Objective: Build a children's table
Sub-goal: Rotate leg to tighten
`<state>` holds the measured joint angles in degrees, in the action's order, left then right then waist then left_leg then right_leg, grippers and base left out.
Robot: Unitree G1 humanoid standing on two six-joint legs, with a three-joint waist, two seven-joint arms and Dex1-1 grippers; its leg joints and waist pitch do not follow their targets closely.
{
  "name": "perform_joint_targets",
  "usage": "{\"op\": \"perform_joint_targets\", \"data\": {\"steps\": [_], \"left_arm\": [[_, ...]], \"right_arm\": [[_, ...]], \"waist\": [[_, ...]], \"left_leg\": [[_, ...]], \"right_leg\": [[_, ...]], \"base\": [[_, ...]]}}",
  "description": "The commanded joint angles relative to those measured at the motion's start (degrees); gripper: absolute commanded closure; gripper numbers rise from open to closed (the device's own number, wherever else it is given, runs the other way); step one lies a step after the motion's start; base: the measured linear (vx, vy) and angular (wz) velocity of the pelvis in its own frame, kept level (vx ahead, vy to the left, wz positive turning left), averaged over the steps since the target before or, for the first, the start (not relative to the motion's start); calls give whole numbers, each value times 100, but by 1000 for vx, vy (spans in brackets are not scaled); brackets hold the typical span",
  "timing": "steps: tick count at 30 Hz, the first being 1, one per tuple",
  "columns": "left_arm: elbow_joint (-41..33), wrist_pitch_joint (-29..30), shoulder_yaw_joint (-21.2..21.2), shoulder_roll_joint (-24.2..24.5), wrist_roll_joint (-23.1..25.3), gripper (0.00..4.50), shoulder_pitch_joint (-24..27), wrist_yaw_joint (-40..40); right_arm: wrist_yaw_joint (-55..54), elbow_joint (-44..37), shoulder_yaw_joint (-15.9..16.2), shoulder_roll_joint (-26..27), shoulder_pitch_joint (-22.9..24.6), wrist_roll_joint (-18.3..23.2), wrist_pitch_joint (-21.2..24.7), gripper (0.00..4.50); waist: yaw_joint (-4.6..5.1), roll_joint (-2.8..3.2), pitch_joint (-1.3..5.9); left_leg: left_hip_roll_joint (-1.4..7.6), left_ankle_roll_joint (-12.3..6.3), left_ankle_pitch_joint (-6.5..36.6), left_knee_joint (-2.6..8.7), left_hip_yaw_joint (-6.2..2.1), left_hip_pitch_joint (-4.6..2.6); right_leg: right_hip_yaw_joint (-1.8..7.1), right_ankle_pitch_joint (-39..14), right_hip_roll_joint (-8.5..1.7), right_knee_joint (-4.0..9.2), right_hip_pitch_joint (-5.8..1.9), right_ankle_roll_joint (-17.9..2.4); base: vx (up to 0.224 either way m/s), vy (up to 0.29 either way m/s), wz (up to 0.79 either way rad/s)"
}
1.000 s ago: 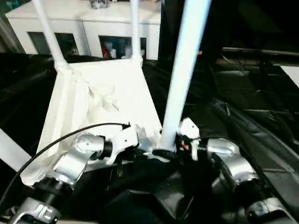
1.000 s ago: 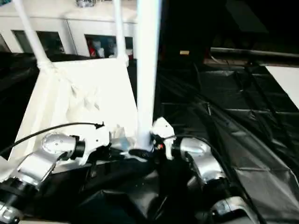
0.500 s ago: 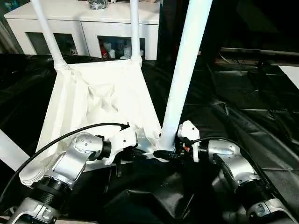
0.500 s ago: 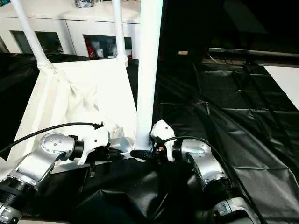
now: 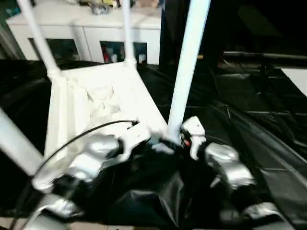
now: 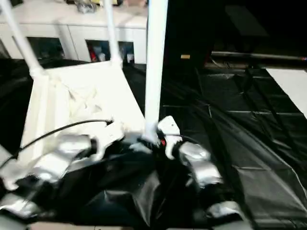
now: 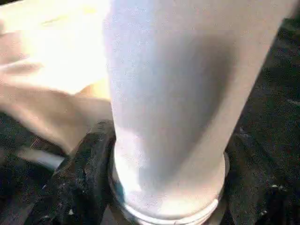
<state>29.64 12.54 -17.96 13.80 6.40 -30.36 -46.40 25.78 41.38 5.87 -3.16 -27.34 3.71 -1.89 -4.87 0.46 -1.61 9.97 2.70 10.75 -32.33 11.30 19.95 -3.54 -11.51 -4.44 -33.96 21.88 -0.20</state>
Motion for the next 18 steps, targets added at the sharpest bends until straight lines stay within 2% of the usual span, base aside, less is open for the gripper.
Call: {"op": "perform_joint_targets", "data": {"steps": [1, 2, 3, 4, 5, 7, 9, 11, 12, 14, 16, 17, 18], "left_arm": [[446, 127, 10, -213, 96, 450, 15, 693], [483, 121, 16, -241, 102, 450, -6, 739], [734, 65, 66, -425, 152, 450, -150, 1056], [769, 52, 71, -448, 161, 450, -170, 1084], [840, 25, 79, -497, 188, 450, -212, 1162], [918, -53, 49, -532, 243, 450, -256, 1192], [957, -98, 27, -538, 266, 450, -269, 1171], [959, -114, 19, -528, 281, 450, -265, 1154], [924, -139, 20, -481, 281, 450, -238, 1095], [898, -168, 21, -437, 276, 450, -216, 1042], [853, -223, 27, -358, 269, 450, -180, 941], [788, -247, 31, -293, 261, 450, -138, 853], [766, -257, 28, -272, 260, 450, -125, 824]], "right_arm": [[-512, 261, 33, 250, 7, -85, 100, 177], [-619, 290, 5, 285, -9, -87, 88, 177], [-1351, 511, -224, 532, -143, -65, -43, 177], [-1453, 552, -263, 570, -172, -53, -66, 177], [-1690, 655, -332, 650, -248, -46, -123, 177], [-1821, 769, -325, 736, -336, -119, -247, 177], [-1551, 771, -246, 770, -337, -144, -351, 177], [-1129, 668, -105, 748, -279, -181, -504, 177], [-870, 540, 22, 665, -204, -250, -756, 142], [-734, 467, 36, 609, -163, -221, -872, 108], [-440, 391, -43, 520, -135, -68, -959, 105], [-164, 326, -78, 418, -123, 46, -970, 95], [-60, 298, -72, 380, -118, 76, -943, 79]], "waist": [[48, -26, 136], [60, -23, 137], [78, -4, 142], [93, -1, 136], [99, 24, 142], [127, 14, 145], [133, 15, 145], [128, -26, 145], [115, -33, 154], [99, -35, 164], [89, -47, 171], [99, -86, 186], [96, -80, 190]], "left_leg": [[333, 166, 2253, 441, -262, -99], [334, 179, 2344, 444, -262, -113], [326, 212, 2521, 442, -267, -146], [323, 234, 2602, 444, -266, -164], [319, 245, 2715, 456, -288, -179], [326, 249, 2811, 484, -301, -148], [323, 197, 2901, 487, -285, -155], [317, 118, 2808, 489, -269, -130], [319, 56, 2715, 487, -264, -120], [325, 3, 2561, 483, -252, -111], [334, -125, 2283, 489, -236, -41], [340, -187, 2036, 500, -250, 37], [339, -211, 1944, 492, -248, 50]], "right_leg": [[265, -3502, -502, 670, -40, -480], [259, -3525, -487, 679, -19, -451], [252, -3534, -489, 704, 16, -427], [242, -3553, -481, 720, 33, -423], [210, -3514, -477, 727, 14, -411], [203, -3315, -466, 718, 1, -412], [220, -3159, -477, 723, 17, -450], [232, -3091, -485, 712, 7, -481], [236, -3051, -506, 706, -5, -499], [252, -2941, -524, 699, -6, -531], [265, -2594, -530, 647, -60, -647], [261, -2410, -540, 597, -126, -688], [261, -2341, -538, 581, -134, -703]], "base": [[0, 0, 0], [0, 0, 0], [0, 0, 0], [0, 0, 0], [0, 0, 0], [0, 0, 0], [0, 0, 0], [0, 0, 0], [0, 0, 0], [0, 0, 0], [0, 0, 0], [0, 0, 0], [0, 0, 0]]}}
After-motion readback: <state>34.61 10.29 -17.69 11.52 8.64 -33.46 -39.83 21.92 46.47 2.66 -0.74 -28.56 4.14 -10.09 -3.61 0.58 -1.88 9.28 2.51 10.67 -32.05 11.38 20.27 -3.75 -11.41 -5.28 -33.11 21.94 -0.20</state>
